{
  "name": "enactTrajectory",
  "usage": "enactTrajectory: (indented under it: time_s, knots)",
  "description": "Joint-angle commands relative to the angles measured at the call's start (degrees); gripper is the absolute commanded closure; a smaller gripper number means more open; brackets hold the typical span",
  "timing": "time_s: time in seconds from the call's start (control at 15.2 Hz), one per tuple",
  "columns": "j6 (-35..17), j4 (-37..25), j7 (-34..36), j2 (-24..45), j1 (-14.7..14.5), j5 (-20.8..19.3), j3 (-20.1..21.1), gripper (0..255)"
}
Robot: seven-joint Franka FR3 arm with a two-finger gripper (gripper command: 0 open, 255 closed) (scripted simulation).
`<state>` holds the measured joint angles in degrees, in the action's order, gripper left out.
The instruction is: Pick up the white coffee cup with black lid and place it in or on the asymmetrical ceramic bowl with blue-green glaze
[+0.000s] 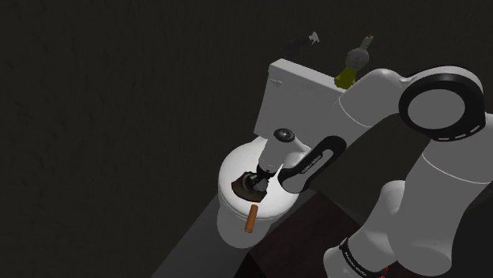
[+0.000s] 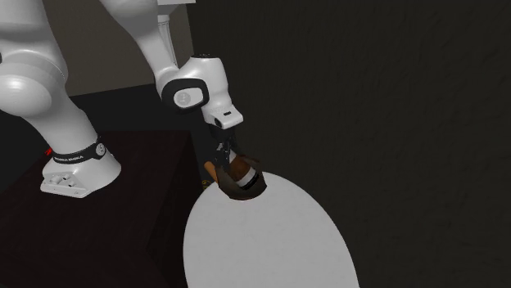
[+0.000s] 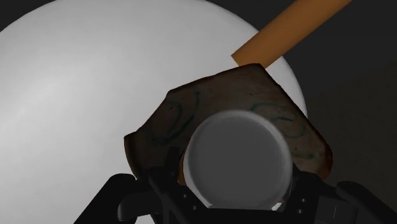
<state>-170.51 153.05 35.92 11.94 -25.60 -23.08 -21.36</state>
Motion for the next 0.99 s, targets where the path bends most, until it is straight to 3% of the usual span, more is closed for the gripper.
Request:
enactTrajectory:
  time_s: [0.0, 0.33, 0.59, 0.92]
  knots:
    - [0.01, 0.02, 0.00, 0.05, 0.00, -0.01, -0.01, 0]
    - [-0.01, 0.01, 0.00, 0.08, 0.01, 0.00, 0.00, 0]
    - [8.91, 1.84, 0.58, -10.55, -1.58, -1.50, -0.78, 0]
    - [8.92, 1.84, 0.58, -10.55, -1.45, -1.51, -0.65, 0]
